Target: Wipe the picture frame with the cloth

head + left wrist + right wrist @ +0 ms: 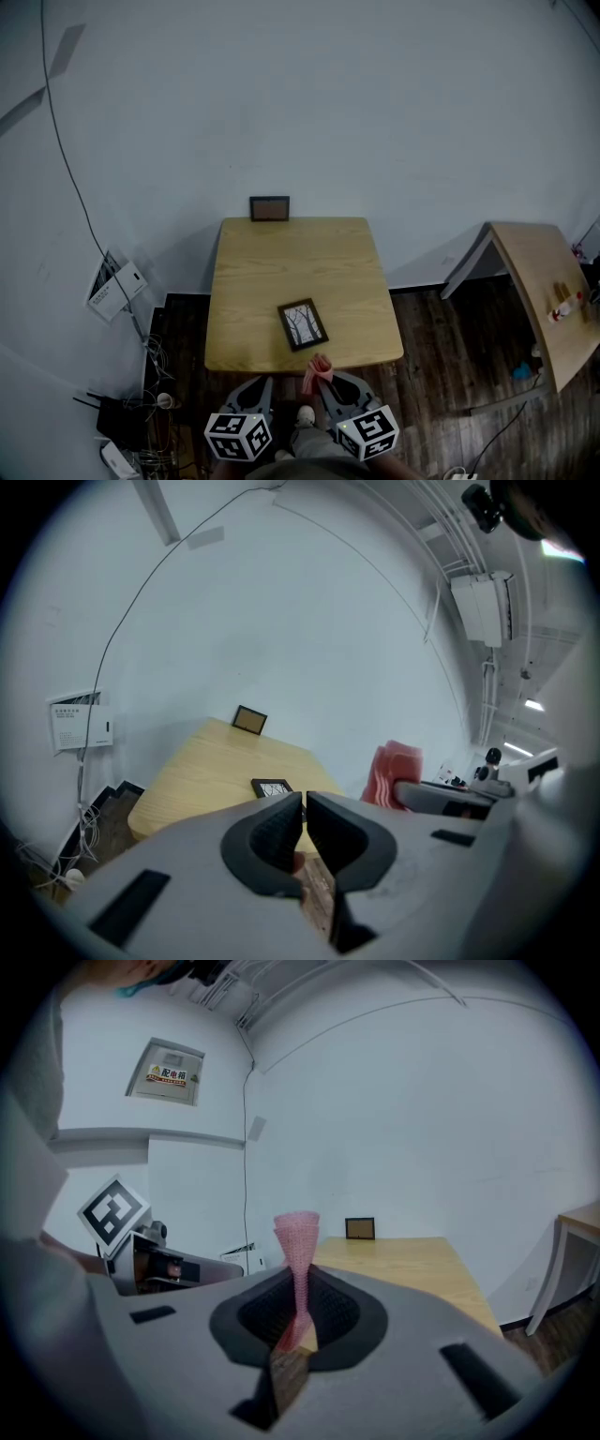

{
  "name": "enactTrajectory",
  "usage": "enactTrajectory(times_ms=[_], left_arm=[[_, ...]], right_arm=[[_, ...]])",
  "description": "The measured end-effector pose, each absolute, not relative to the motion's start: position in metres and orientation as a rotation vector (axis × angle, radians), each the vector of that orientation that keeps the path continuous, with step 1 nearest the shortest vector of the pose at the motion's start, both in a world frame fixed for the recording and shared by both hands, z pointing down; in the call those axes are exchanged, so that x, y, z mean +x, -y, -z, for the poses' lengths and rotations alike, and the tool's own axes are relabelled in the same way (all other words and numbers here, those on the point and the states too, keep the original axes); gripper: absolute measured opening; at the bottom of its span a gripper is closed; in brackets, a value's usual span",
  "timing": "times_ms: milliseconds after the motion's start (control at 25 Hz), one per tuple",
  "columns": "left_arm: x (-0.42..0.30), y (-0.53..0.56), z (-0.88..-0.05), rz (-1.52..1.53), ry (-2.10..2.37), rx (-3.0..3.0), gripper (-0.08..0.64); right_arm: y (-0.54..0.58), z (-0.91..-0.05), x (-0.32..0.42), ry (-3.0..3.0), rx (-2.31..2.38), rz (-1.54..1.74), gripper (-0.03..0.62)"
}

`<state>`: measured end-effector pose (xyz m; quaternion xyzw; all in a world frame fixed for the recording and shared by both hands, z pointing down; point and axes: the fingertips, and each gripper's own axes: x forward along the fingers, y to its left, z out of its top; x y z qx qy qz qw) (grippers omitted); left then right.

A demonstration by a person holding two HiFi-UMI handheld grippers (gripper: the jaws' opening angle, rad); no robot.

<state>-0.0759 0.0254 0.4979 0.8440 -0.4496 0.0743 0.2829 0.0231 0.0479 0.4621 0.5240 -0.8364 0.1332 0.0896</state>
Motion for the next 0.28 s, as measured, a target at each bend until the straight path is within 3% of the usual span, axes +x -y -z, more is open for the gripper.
enactTrajectory(times_ms=[280], left_arm=[[-0.0663,-0.0220,-0.5013,-0.214,1.186,2.270,0.014]], right_arm=[[-0.0456,-0.4650,0.0267,2.493,1.541,-0.405,0.018]])
